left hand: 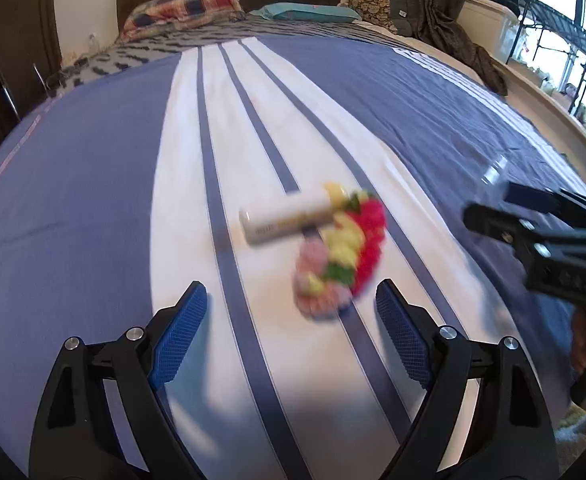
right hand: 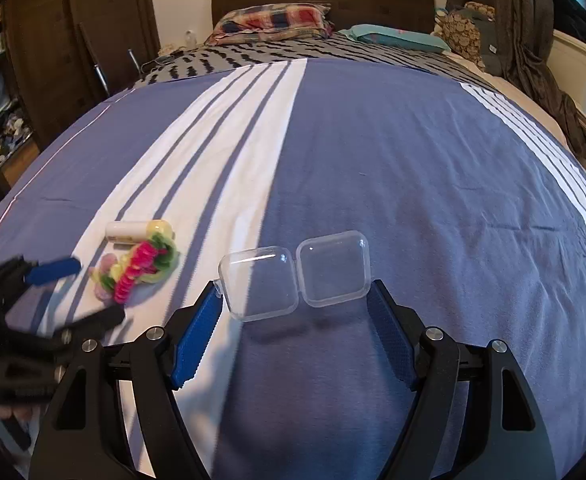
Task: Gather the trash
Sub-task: 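Grasp the clear plastic box with the right tool, then grasp the pink-yellow pipe-cleaner flower with the left tool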
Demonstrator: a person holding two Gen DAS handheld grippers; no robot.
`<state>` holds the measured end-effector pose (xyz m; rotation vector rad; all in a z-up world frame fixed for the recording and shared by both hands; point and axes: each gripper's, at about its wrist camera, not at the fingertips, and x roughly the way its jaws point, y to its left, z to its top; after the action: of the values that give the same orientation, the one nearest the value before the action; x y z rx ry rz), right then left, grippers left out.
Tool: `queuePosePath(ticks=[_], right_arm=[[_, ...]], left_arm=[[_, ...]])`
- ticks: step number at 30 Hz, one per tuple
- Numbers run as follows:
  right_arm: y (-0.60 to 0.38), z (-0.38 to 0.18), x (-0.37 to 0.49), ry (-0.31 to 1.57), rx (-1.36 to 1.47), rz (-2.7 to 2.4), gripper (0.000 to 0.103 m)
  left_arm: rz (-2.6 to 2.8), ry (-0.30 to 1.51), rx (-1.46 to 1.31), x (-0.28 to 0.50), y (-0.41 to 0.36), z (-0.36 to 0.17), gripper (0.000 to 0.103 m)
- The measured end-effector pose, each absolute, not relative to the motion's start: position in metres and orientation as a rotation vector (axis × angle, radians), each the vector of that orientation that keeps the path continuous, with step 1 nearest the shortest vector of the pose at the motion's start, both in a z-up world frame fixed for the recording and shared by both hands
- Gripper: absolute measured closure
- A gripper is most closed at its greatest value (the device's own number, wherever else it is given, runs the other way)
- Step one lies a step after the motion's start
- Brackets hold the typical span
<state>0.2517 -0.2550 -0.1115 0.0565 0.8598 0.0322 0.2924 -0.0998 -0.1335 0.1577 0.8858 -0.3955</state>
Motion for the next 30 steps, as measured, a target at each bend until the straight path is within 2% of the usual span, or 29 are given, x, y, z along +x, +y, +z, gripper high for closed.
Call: queuePosePath(ticks=[5, 19, 24, 26, 28, 30], right_arm=[[-0.263, -0.114, 0.254, 0.865, 0.082, 0.055, 0.028], [-0.274, -0.122, 0.269, 0.879, 0.146, 0.107, 0.028], [-0.276, -0.123, 0.273, 0.88, 0.153, 0.11, 0.028], [-0.274, -0.124, 0.272, 0.879, 0.149, 0.108, 0.028], [-0.274, -0.124, 0.271, 0.877, 0.147, 0.106, 0.028], [-0.274, -0.123, 0.271, 0.876, 0.149, 0.105, 0.028]], left_arm=[[-0.391, 0.874, 0.247, 0.307, -0.113, -0.134, 0.013], [-0.589, 0.872, 0.386, 0.358, -0.132, -0.141, 0.011], [-0.679, 0.89, 0.348, 0.363, -0.129, -0.143, 0.026], [-0.693, 0.884, 0.346, 0.359, -0.13, -0.142, 0.042], [-0.706, 0.882, 0.341, 0.355, -0.132, -0.141, 0.052], [-0.703, 0.878, 0.353, 0.353, -0.134, -0.141, 0.053]])
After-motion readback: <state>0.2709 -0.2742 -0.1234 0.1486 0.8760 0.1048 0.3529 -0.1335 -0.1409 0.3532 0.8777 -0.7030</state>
